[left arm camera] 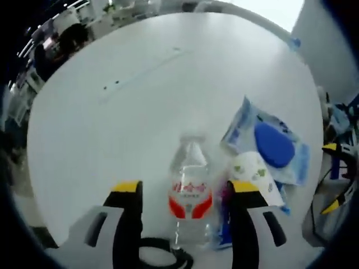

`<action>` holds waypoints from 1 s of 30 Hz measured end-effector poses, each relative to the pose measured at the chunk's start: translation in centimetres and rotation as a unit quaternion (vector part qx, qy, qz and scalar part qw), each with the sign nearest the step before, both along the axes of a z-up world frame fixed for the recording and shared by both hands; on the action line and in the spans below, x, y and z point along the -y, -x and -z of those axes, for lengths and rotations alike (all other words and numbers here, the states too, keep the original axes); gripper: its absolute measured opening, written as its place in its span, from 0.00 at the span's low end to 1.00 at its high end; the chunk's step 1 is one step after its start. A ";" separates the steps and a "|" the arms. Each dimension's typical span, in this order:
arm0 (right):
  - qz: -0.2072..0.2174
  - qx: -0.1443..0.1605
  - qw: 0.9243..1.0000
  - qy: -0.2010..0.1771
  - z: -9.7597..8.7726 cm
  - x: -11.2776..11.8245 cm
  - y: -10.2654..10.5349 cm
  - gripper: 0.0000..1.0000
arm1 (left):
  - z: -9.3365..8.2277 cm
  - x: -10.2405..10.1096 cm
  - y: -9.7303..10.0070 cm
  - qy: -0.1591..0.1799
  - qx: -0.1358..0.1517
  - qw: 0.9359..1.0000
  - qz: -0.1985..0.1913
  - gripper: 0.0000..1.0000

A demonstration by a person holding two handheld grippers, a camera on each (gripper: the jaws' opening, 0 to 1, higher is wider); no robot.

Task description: Arrange the tabletop items into an orderly group along one side of the table until the central work area is clear of visible clutter.

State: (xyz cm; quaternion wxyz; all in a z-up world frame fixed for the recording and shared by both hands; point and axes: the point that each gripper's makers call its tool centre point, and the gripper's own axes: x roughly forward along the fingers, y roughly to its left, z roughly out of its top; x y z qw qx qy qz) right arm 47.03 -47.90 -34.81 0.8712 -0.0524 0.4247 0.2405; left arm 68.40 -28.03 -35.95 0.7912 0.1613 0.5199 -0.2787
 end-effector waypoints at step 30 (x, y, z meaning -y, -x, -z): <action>0.020 -0.005 1.000 -0.001 0.0 0.6 -0.1 0.99 | 1.8 0.8 0.8 -0.053 -0.118 0.992 0.017 0.36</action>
